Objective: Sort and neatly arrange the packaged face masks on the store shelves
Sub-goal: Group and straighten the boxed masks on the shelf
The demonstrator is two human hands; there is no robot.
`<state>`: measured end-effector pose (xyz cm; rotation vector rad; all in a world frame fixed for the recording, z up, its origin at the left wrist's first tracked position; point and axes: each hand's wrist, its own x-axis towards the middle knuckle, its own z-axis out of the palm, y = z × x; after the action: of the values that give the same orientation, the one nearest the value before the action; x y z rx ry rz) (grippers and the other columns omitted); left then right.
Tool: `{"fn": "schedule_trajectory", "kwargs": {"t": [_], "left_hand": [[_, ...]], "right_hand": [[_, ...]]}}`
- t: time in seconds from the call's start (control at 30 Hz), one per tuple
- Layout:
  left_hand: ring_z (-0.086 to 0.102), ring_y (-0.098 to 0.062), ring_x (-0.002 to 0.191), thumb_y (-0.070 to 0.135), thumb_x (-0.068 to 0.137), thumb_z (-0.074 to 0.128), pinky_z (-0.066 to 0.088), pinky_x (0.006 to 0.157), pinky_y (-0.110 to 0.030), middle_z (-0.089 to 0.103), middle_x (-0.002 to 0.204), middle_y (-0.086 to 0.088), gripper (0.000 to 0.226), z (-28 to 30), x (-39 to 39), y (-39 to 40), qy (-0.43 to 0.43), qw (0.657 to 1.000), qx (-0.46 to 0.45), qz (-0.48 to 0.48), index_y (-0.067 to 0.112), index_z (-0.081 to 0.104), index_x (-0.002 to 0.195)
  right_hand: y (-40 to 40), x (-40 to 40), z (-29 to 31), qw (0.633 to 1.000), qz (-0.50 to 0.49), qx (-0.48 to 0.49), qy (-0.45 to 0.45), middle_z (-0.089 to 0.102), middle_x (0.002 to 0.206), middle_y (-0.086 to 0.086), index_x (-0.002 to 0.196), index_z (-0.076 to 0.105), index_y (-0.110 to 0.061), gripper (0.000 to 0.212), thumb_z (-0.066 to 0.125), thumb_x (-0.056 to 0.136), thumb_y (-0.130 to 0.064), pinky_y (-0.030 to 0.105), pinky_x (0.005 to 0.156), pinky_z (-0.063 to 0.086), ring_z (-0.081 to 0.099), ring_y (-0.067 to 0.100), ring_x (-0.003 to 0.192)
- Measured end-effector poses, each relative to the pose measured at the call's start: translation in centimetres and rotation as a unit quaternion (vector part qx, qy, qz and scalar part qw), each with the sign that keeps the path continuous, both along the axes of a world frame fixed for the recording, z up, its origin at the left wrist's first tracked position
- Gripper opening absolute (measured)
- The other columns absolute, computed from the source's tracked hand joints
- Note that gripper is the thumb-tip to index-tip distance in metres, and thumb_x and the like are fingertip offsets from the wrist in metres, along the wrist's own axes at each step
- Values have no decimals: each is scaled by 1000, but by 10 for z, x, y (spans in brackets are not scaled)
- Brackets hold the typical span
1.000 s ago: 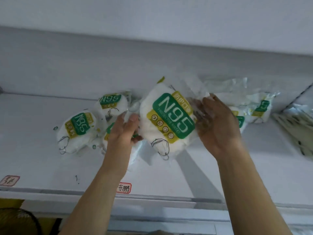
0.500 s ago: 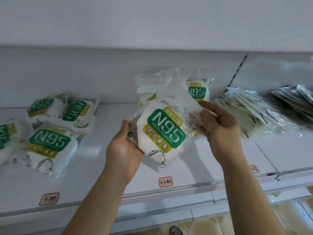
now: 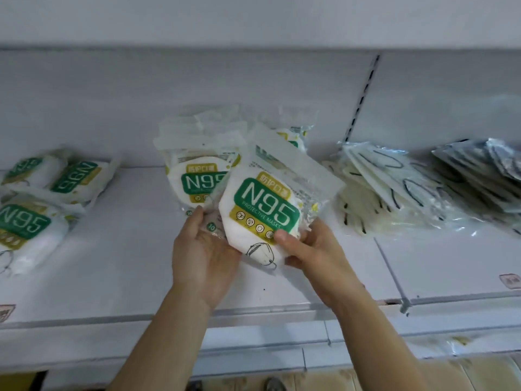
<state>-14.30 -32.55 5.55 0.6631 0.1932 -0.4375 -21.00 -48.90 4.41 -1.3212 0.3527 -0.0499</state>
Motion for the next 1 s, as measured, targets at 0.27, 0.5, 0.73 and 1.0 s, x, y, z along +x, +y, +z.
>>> {"fn": "schedule_trajectory", "kwargs": {"t": [0.27, 0.5, 0.73, 1.0], "left_hand": [[67, -30, 115, 42, 92, 60, 48, 102, -45, 75, 118, -10, 34, 15, -6, -20, -92, 973, 198, -72, 18, 80, 104], [75, -19, 83, 11, 96, 63, 58, 80, -38, 79, 87, -10, 20, 42, 8, -52, -146, 943, 299, 12, 6, 74, 81], [70, -19, 68, 25, 102, 59, 58, 66, -33, 78, 83, -5, 29, 44, 18, -51, -180, 914, 356, 73, 13, 73, 80], [66, -11, 72, 18, 97, 59, 47, 65, -28, 71, 76, 7, 22, -19, 22, 35, -288, 715, 631, 83, 20, 72, 80]], "right_hand": [[-78, -23, 10, 995, 99, 0, -21, 77, 111, 13, 124, 61, -8, 47, 72, 78, -5, 34, 76, 60, 76, 30, 99], [-88, -31, 9, 987, 128, -92, -43, 77, 113, 9, 118, 67, -10, 39, 76, 80, -15, 38, 91, 60, 74, 28, 106], [-96, -17, 8, 990, 66, -116, -40, 80, 101, 8, 110, 65, -3, 27, 73, 85, 4, 29, 77, 61, 77, 23, 95], [-104, 92, -1, 974, -79, -205, -65, 73, 109, -7, 115, 60, -20, 36, 73, 90, 1, 26, 81, 62, 72, 4, 98]]}}
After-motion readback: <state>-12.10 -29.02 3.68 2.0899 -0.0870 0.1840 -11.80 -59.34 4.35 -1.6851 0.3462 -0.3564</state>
